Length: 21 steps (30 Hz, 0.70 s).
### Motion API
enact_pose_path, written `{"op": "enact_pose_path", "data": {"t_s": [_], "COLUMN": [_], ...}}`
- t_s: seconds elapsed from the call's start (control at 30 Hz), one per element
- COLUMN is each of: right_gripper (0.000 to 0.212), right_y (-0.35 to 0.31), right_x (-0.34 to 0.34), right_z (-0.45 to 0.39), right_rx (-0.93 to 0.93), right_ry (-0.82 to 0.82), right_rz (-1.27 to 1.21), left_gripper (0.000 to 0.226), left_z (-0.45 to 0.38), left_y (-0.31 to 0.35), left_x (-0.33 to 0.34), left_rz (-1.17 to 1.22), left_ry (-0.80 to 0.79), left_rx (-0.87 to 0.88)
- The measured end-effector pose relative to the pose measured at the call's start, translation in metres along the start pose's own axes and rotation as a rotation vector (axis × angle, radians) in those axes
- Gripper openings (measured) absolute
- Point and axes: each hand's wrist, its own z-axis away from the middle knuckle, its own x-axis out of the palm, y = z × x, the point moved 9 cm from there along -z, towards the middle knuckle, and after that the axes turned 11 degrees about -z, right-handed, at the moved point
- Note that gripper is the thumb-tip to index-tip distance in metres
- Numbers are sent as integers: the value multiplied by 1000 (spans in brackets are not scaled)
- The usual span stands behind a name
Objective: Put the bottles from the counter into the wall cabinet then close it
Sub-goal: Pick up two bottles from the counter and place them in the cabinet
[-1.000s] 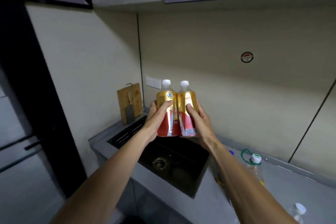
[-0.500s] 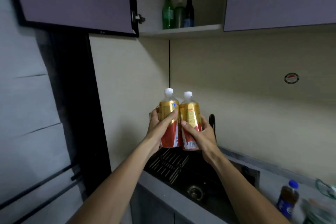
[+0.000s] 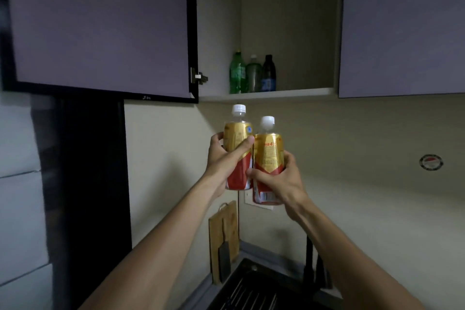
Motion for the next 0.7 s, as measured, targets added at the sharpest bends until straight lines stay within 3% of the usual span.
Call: {"op": "enact_pose_path", "data": {"t_s": [0.17, 0.33, 0.57, 0.7], "right_gripper": [93, 78, 60, 38], "right_y": [-40, -97, -139, -141], "right_x": [18, 43, 69, 80], "right_z": [-95, -174, -256, -296], "right_rx": [-140, -321, -439, -416], "right_ry": [-13, 6, 57, 77], "right_rz": [46, 106, 154, 172], "left_gripper": [71, 81, 74, 88], "left_z": [-86, -172, -261, -307], "left_y": [44, 92, 136, 148], "left_x": [-4, -16, -23, -21], "left_rz": [40, 67, 101, 107], "left_ry": [55, 109, 61, -23], "left_rx": [123, 241, 335, 383]}}
